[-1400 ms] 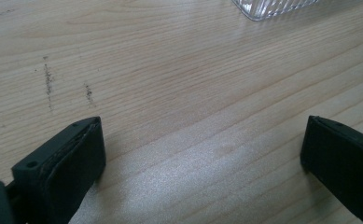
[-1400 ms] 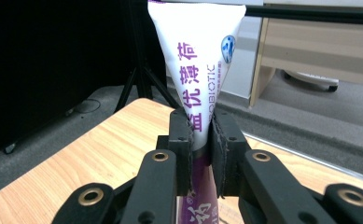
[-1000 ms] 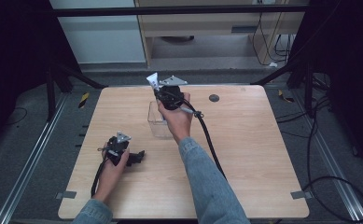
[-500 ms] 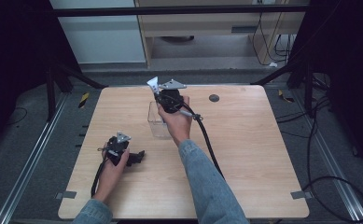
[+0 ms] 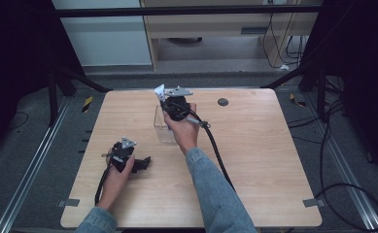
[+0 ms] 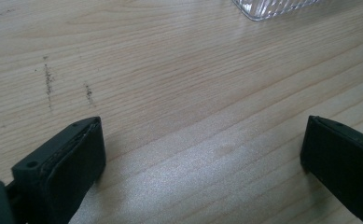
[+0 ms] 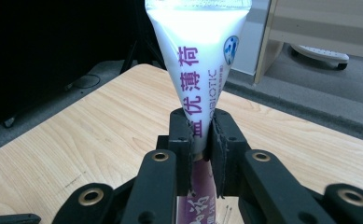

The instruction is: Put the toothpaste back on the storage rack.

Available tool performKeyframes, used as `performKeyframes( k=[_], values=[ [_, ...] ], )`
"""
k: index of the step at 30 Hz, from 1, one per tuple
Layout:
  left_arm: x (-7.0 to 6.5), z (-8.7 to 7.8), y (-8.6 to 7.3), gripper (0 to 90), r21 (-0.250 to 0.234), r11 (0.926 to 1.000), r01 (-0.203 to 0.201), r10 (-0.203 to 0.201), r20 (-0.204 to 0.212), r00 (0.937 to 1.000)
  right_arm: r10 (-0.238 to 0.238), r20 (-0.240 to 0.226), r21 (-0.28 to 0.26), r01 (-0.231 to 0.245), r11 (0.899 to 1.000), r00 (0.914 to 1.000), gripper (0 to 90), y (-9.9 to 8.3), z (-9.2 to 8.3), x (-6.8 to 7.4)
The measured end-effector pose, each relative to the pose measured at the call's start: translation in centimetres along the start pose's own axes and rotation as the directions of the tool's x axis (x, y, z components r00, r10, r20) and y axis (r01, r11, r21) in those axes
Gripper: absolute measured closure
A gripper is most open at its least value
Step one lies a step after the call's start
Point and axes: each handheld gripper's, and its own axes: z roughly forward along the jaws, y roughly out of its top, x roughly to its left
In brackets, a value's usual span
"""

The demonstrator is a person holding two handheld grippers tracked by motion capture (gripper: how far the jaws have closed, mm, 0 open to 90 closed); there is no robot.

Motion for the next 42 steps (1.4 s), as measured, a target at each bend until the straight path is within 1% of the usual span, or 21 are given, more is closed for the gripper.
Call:
performKeyframes(
  k=[16, 22, 25, 30, 31, 34, 37, 39, 40, 42],
  values=[
    [0.0, 0.0, 0.0, 0.0, 0.0, 1.0, 0.0, 0.0, 0.0, 1.0, -0.004, -0.009, 0.033, 0.004, 0.999, 1.0, 80.0, -0.8, 0.2, 0.2],
    [0.0, 0.0, 0.0, 0.0, 0.0, 1.0, 0.0, 0.0, 0.0, 1.0, -0.003, -0.013, 0.037, 0.004, 0.999, 0.9999, 80.0, -1.0, 0.2, 0.3],
    [0.0, 0.0, 0.0, 0.0, 0.0, 1.0, 0.0, 0.0, 0.0, 1.0, -0.016, -0.009, 0.044, 0.016, 0.999, 0.9998, 80.0, -1.0, 0.4, 0.4],
    [0.0, 0.0, 0.0, 0.0, 0.0, 1.0, 0.0, 0.0, 0.0, 1.0, -0.015, -0.006, 0.054, 0.015, 0.998, 0.9999, 80.0, -1.1, 0.6, 0.4],
    [0.0, 0.0, 0.0, 0.0, 0.0, 1.0, 0.0, 0.0, 0.0, 1.0, -0.022, -0.004, 0.055, 0.022, 0.998, 0.9997, 80.0, -1.1, 0.7, 0.3],
    [0.0, 0.0, 0.0, 0.0, 0.0, 1.0, 0.0, 0.0, 0.0, 1.0, -0.014, -0.005, 0.061, 0.014, 0.998, 0.9999, 80.0, -1.2, 0.8, 0.4],
    [0.0, 0.0, 0.0, 0.0, 0.0, 1.0, 0.0, 0.0, 0.0, 1.0, -0.022, -0.005, 0.063, 0.023, 0.998, 0.9997, 80.0, -1.2, 0.9, 0.4],
    [0.0, 0.0, 0.0, 0.0, 0.0, 1.0, 0.0, 0.0, 0.001, 1.0, -0.019, -0.007, 0.066, 0.019, 0.998, 0.9998, 80.0, -1.2, 0.9, 0.5],
    [0.0, 0.0, 0.0, 0.0, 0.0, 1.0, 0.0, 0.0, 0.0, 1.0, -0.029, -0.005, 0.065, 0.029, 0.997, 0.9996, 80.0, -1.3, 1.0, 0.5],
    [0.0, 0.0, 0.0, 0.0, 0.0, 1.0, 0.0, 0.0, 0.0, 1.0, -0.029, -0.005, 0.064, 0.03, 0.998, 0.9996, 80.0, -1.2, 1.1, 0.6]
  ],
)
